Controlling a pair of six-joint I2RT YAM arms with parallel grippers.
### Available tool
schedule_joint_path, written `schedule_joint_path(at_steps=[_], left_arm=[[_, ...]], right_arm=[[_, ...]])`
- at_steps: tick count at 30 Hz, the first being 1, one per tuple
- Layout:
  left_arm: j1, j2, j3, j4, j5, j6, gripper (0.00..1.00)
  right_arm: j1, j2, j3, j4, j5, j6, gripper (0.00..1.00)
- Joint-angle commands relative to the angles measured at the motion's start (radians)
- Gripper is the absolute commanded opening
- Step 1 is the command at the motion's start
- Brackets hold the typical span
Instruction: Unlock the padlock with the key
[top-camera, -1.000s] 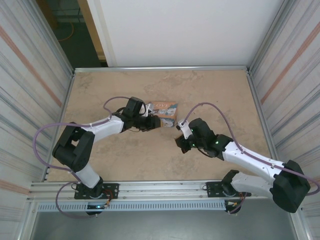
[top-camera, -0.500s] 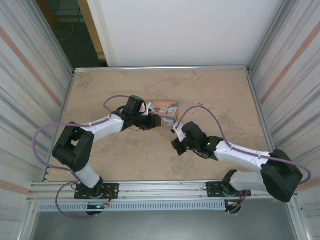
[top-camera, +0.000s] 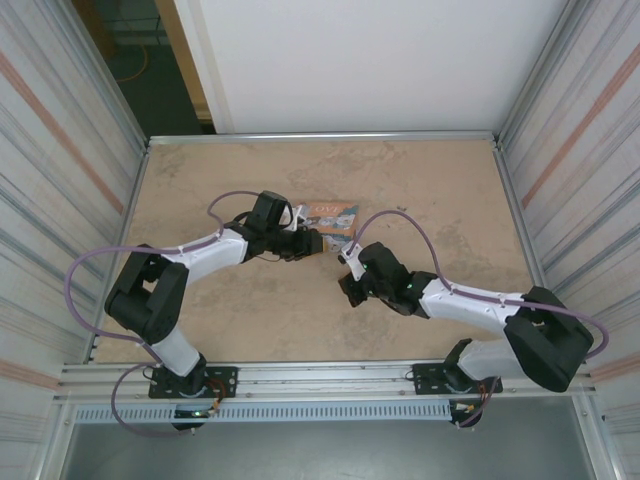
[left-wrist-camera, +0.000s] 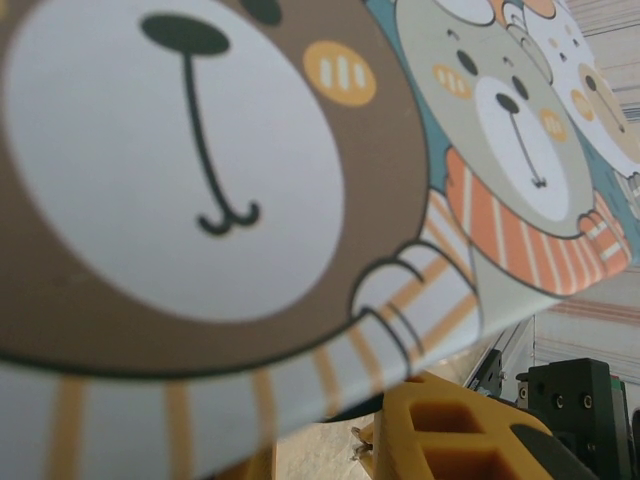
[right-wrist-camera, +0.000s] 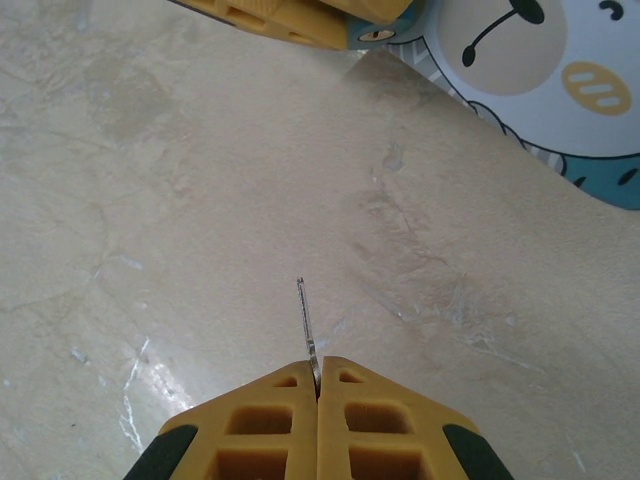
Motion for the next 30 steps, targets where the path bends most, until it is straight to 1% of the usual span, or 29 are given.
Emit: schedule_joint_path(at_steps=[1, 19, 30], left_arm=[[0.005, -0.039, 0.036, 0.039, 0.034, 0.003, 0.00], [0.002, -0.042, 0.023, 0.048, 0.036, -0.010, 0.00], [-0.002, -0.046, 0.021, 0.051, 0.040, -0.006, 0.00]], right_arm=[[0.003, 0.016, 0.029, 0.030, 0.023, -0.030, 0.00], [-0.030, 0.069, 0.092, 0.107, 0.052, -0.073, 0.00], [-0.032, 0.101, 0.118, 0.129, 0.053, -0.087, 0.00]])
